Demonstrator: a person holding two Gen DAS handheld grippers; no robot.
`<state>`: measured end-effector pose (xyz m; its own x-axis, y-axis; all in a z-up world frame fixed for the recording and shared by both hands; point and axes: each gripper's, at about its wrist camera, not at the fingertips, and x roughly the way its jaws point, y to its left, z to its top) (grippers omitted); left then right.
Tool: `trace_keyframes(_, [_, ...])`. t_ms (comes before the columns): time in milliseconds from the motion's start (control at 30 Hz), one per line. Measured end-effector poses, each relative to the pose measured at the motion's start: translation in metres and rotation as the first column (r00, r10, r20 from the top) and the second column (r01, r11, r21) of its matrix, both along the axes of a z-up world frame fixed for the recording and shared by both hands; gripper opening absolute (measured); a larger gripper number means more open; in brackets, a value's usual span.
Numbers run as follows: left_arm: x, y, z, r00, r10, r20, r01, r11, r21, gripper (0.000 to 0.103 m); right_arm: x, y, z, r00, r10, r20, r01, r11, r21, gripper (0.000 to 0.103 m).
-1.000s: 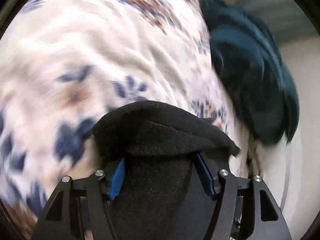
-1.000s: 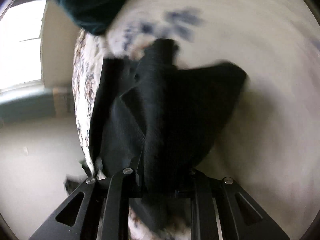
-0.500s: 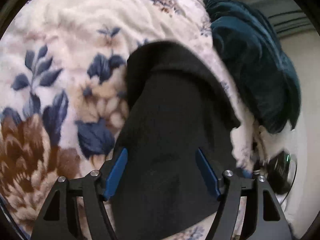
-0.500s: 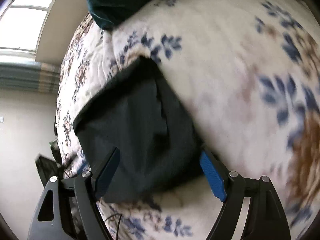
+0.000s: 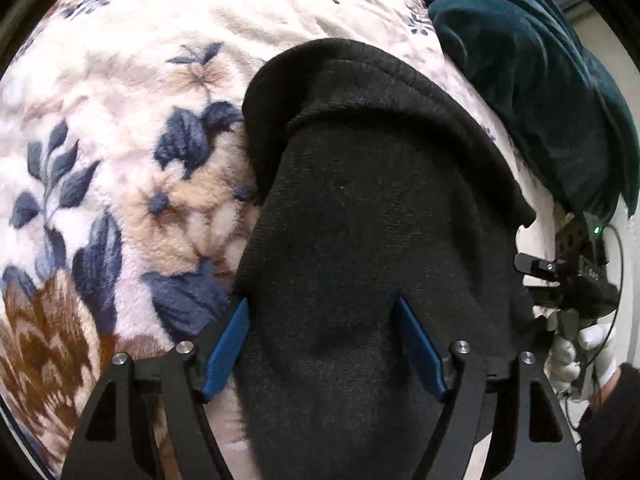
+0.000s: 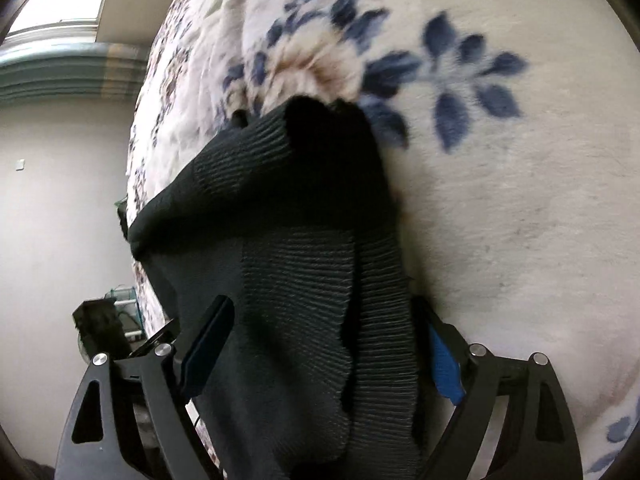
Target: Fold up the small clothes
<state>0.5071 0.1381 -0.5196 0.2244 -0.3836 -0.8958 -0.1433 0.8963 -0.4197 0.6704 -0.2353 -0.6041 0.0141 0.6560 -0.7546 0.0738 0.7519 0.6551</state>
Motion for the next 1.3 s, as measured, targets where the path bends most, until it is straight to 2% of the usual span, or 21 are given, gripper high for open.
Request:
trace_keyframes(267, [-0.001,-0.006,-0.001,1.000,0.002,0.015,-0.003,1.000,0.019,0.075,0.000,0.019,0.000,0.998,0.065,-0.004,-0.065,0.998,-0.027,0.090])
trace_keyframes(467, [-0.002,-0.003,-0.002,1.000,0.007,0.018,-0.007,1.000,-0.006,0.076,0.004,0.031,0.000,0.996,0.086,-0.004,-0.086,0.995,-0.046,0.090])
trace_keyframes(500, [-0.003,-0.002,-0.002,0.999,0.009,0.035,-0.008,1.000,-0.028,0.073,0.001,0.028,0.000,0.996,0.086,0.000,-0.086,0.995,-0.047,0.090])
trace_keyframes(533, [-0.004,-0.001,-0.003,0.998,0.004,0.057,-0.001,0.998,-0.056,0.054,0.001,0.028,0.000,0.996,0.084,0.005,-0.083,0.995,-0.049,0.090])
trace_keyframes(567, [-0.004,0.000,-0.004,0.998,0.003,0.067,0.002,0.997,-0.075,0.050,-0.001,0.028,0.001,0.997,0.077,0.015,-0.076,0.996,-0.054,0.088])
trace_keyframes(600, [-0.006,0.003,-0.005,0.997,0.013,0.081,-0.005,0.995,-0.099,0.043,-0.004,0.029,0.003,0.997,0.072,0.031,-0.070,0.995,-0.073,0.074])
trace_keyframes(633, [-0.007,0.006,-0.005,0.996,0.022,0.083,-0.011,0.992,-0.127,0.037,-0.005,0.031,0.003,0.997,0.069,0.038,-0.066,0.994,-0.086,0.046])
trace_keyframes(733, [-0.009,0.007,0.007,0.995,-0.004,0.100,0.018,0.990,-0.140,0.030,-0.015,0.024,0.004,0.999,-0.021,0.030,0.021,1.000,-0.019,0.024])
trace_keyframes(767, [-0.010,0.007,0.012,0.994,-0.019,0.108,0.033,0.990,-0.135,0.029,-0.019,0.022,0.006,0.998,-0.054,0.028,0.054,0.999,-0.004,0.024])
trace_keyframes(800, [-0.011,0.007,0.019,0.993,-0.037,0.114,0.052,0.990,-0.135,0.024,-0.024,0.020,0.008,0.996,-0.089,0.026,0.089,0.996,0.018,0.023])
trace_keyframes(933, [-0.017,0.016,0.041,0.992,-0.066,0.110,0.083,0.984,-0.156,0.022,-0.043,0.019,0.022,0.986,-0.169,0.000,0.168,0.979,0.119,0.020])
trace_keyframes(1100, [-0.029,0.026,0.071,0.992,-0.077,0.099,0.094,0.979,-0.181,0.021,-0.075,0.034,0.056,0.985,-0.175,0.003,0.172,0.970,0.173,0.020])
trace_keyframes(1267, [-0.054,0.040,0.100,0.999,-0.045,0.029,0.051,0.962,-0.268,0.021,-0.116,0.043,0.080,0.984,-0.168,-0.057,0.176,0.961,0.211,0.019])
trace_keyframes(1300, [-0.064,0.040,0.103,0.998,-0.056,0.008,0.056,0.963,-0.263,0.021,-0.128,0.043,0.085,0.983,-0.167,-0.072,0.179,0.959,0.222,0.019])
